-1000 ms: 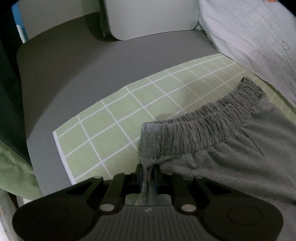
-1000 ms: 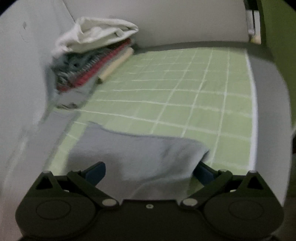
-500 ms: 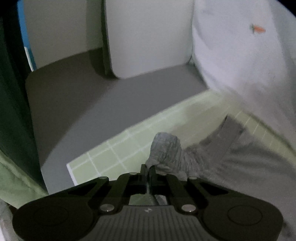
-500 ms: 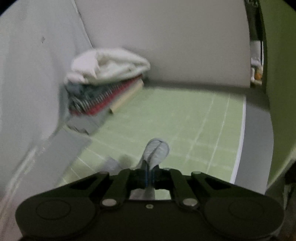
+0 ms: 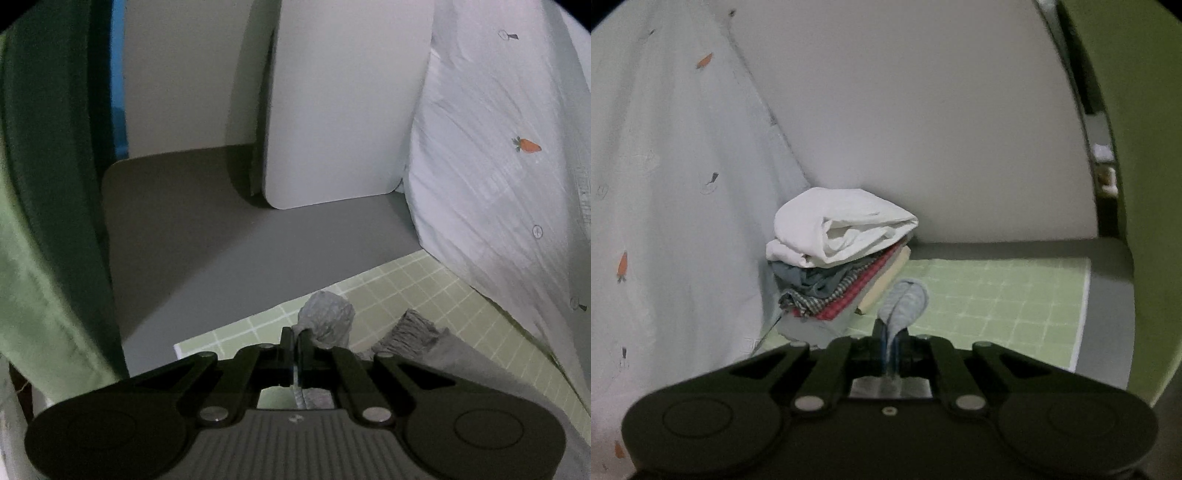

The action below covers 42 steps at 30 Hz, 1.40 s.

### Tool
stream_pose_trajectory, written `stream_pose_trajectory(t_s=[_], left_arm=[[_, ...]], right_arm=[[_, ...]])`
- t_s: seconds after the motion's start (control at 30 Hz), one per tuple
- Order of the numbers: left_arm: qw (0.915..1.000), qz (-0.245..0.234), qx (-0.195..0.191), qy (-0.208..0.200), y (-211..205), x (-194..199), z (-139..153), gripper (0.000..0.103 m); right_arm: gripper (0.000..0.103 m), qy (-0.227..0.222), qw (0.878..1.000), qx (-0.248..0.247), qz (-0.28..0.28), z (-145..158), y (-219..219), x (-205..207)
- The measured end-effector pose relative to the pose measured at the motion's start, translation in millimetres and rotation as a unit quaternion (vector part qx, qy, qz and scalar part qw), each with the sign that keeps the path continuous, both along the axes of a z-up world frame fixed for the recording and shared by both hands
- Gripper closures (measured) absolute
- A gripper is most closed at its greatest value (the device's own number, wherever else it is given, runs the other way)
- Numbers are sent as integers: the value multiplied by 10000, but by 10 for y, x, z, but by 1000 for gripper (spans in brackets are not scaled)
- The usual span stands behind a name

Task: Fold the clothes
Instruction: 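Lift the waistband with the left gripper while the right gripper lifts the hem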

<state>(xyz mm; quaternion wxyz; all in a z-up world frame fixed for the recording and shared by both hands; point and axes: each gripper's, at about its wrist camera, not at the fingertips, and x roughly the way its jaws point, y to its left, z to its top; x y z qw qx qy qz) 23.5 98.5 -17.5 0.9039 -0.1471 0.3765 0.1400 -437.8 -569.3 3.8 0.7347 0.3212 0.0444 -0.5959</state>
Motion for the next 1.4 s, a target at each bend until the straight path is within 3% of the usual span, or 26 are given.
stream_pose_trajectory(t_s=[0.27,0.53,0.67,0.93,1.13,1.4], left_arm=[[9994,340,-34,-97,-188,-157,26,101],[9983,504,29,-295,-390,-52,165,101],[9978,554,193,-293,-594,117,141,101],[9958,872,182,193,-937,656,-227,101],[9932,933,580,384,-1165,978,-425,101],[9919,993,636,471,-1182,1269,-506,101]], right_arm=[[98,-70,9997,27,236,-34,-401,167],[98,-109,9980,-299,544,136,-823,617],[99,202,9968,-430,644,115,-1040,1004],[102,530,9970,-6,561,-296,-1571,1815],[102,1573,9815,19,1095,-601,-1840,2495],[102,1836,9743,-290,1273,-598,-2092,2967]])
